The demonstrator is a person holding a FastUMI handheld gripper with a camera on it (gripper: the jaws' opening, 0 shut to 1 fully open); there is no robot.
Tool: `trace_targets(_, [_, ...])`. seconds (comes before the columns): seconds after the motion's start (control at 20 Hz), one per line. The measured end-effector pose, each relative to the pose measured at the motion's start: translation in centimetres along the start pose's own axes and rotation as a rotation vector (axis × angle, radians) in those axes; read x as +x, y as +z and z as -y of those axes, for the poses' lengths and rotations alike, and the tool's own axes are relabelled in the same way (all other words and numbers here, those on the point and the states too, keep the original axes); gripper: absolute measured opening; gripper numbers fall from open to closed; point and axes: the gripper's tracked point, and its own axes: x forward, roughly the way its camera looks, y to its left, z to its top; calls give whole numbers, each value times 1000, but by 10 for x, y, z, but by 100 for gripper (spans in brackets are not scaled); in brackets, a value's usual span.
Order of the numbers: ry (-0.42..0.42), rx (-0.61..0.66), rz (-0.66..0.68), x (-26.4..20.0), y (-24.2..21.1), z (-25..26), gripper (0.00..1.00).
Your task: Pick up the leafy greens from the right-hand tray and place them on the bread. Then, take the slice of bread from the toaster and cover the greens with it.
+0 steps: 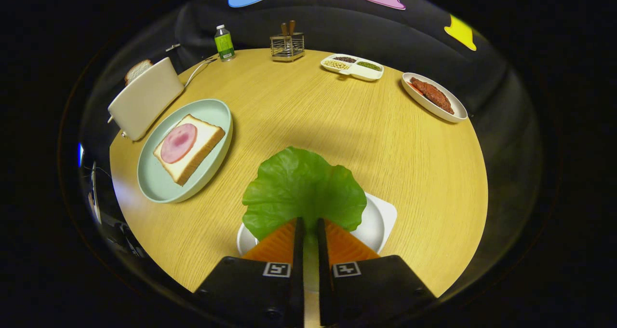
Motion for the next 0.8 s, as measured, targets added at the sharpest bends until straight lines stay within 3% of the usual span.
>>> trace_targets(0.15, [-57, 43, 30, -9, 6, 10, 6])
trace_targets(0.5, [-39, 92, 138, -65, 36, -11, 6])
trace_targets(0.8, [45, 80, 199, -97, 72, -75, 6])
